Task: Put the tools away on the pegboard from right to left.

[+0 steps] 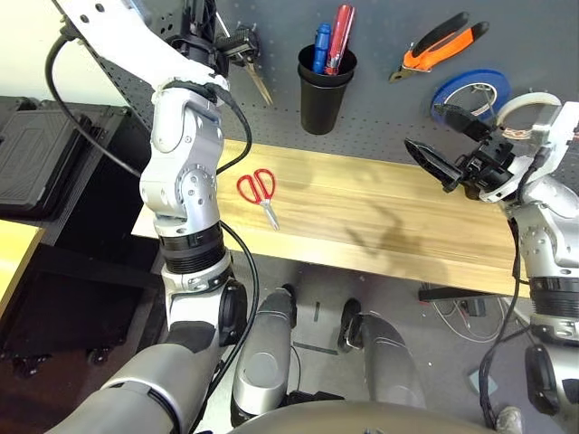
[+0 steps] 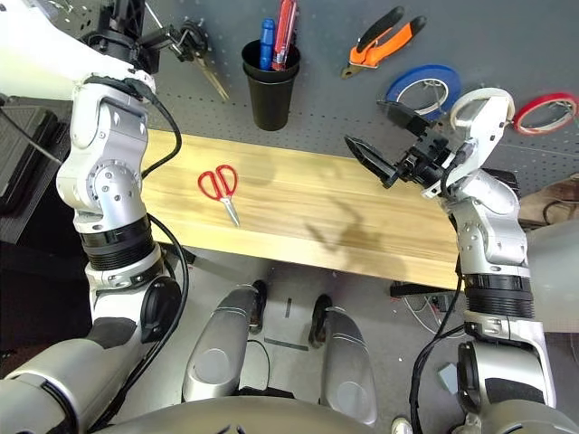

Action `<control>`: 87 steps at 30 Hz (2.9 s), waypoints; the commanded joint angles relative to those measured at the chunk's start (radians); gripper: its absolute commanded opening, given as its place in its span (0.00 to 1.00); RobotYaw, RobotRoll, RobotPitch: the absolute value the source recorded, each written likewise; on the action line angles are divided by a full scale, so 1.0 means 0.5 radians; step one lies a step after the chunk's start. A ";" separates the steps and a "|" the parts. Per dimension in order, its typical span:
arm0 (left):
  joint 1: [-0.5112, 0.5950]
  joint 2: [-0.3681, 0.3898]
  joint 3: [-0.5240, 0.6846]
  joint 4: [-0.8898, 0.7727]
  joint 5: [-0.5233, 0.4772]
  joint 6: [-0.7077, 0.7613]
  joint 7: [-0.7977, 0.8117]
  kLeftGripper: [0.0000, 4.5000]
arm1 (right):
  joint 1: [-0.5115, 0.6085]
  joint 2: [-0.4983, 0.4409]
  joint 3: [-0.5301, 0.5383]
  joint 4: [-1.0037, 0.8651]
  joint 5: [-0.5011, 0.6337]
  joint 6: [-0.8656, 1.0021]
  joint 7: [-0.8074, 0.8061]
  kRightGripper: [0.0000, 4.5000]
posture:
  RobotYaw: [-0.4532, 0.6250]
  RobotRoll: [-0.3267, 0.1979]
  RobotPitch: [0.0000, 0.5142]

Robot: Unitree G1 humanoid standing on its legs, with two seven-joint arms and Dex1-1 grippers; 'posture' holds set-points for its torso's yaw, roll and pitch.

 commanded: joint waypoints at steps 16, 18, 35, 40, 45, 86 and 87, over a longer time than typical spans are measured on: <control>-0.212 -0.111 -0.087 0.391 0.040 -0.295 -0.076 0.01 | -0.122 0.049 -0.017 -0.024 0.015 0.028 -0.054 1.00 | 0.53 0.62 0.39; -0.217 -0.110 -0.103 0.452 0.072 -0.329 -0.081 0.01 | -0.135 0.067 -0.004 -0.017 -0.006 0.007 -0.064 1.00 | 0.53 0.62 0.39; -0.081 -0.100 -0.297 0.617 0.305 -0.457 -0.195 0.01 | -0.162 0.164 0.073 -0.019 -0.102 -0.065 -0.125 1.00 | 0.52 0.62 0.41; -0.052 -0.104 -0.327 0.662 0.360 -0.477 -0.198 0.01 | -0.161 0.177 0.094 -0.027 -0.110 -0.069 -0.140 1.00 | 0.52 0.62 0.41; -0.038 -0.094 -0.343 0.712 0.416 -0.496 -0.202 0.01 | -0.164 0.182 0.107 -0.024 -0.121 -0.073 -0.147 1.00 | 0.52 0.62 0.41; 0.131 0.129 -0.280 -0.149 0.469 0.023 -0.132 0.99 | -0.165 0.287 0.197 0.048 -0.184 -0.158 -0.114 1.00 | 0.57 0.62 0.42; 0.165 0.135 -0.285 -0.220 0.472 0.073 -0.126 0.99 | -0.169 0.290 0.195 0.051 -0.180 -0.157 -0.113 1.00 | 0.57 0.62 0.43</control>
